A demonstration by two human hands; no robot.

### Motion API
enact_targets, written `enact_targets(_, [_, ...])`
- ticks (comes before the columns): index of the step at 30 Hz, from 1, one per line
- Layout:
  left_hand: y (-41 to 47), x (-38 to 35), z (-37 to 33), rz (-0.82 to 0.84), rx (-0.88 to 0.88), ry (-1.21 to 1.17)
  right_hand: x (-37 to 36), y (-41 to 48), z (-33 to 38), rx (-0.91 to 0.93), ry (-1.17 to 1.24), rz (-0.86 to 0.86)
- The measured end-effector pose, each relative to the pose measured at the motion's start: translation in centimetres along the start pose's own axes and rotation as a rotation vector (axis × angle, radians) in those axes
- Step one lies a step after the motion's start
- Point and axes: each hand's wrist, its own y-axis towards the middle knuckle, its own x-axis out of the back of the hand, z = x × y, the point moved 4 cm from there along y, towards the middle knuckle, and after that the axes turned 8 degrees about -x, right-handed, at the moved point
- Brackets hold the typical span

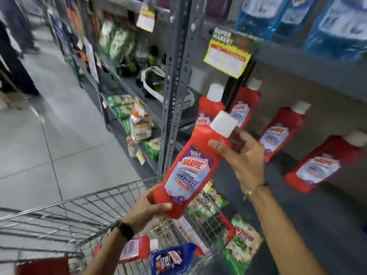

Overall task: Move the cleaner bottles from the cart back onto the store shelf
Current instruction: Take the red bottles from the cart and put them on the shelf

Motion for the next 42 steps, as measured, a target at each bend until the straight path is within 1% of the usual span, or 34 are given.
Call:
enact_targets(4, [0.0,-2.1,-1.9,0.06,-0.059,0.129,1.5,-0.2,2.6,0.016,-0.013,-0.006])
enact_targets(10, [1.8,-4.6,-3.5,0.175,-0.099,0.211,4.0,-0.3,3.2,0.04,-0.057,-0.045])
enact_targets(13, [4.0,-6.7,-4.3,0.213,-0.154,0.289,6.0,0.4,3.2,0.05,-0.074,-0.088])
enact_targets(14, [5.1,-7.6,-4.6,0.215,-0.2,0.355,6.7,0.7,3.3,0.049,-0.074,-0.1])
enact_targets(19, [11.6,-11.9,-5.0,0.144,-0.464,0.851,10.6,3.1,2.7,0.05,-0.145,-0.18])
enact_targets(21, [13.9,-13.7,-4.6,0.127,-0.487,0.992,11.6,3.9,2.0,0.039,-0.184,-0.202])
enact_targets(23, [15.6,-14.8,-3.6,0.116,-0.431,1.05,12.3,4.6,1.2,0.018,-0.211,-0.219])
enact_targets(28, [17.9,-15.1,-1.3,0.123,-0.389,1.071,12.9,5.5,-1.2,-0.053,-0.242,-0.227])
enact_targets(31, [18.5,-14.5,0.0,0.127,-0.381,1.076,13.0,5.3,-2.7,-0.083,-0.216,-0.228])
enact_targets(34, [18.7,-14.4,0.7,0.126,-0.391,1.042,12.9,5.3,-3.2,-0.073,-0.196,-0.238])
enact_targets(37, [18.4,-14.6,0.8,0.144,-0.401,1.0,12.4,5.3,-3.3,-0.065,-0.234,-0.244])
enact_targets(39, [17.8,-14.2,0.7,0.12,-0.478,0.885,11.9,4.8,-3.3,-0.041,-0.323,-0.282])
enact_targets(40, [17.1,-13.6,0.5,0.083,-0.515,0.791,11.7,4.4,-3.2,-0.012,-0.388,-0.335])
enact_targets(41, [16.3,-12.5,0.3,0.027,-0.531,0.69,11.4,3.7,-3.0,0.043,-0.46,-0.419])
enact_targets(42, [15.4,-11.2,0.1,-0.032,-0.534,0.595,11.0,2.9,-2.9,0.137,-0.532,-0.523])
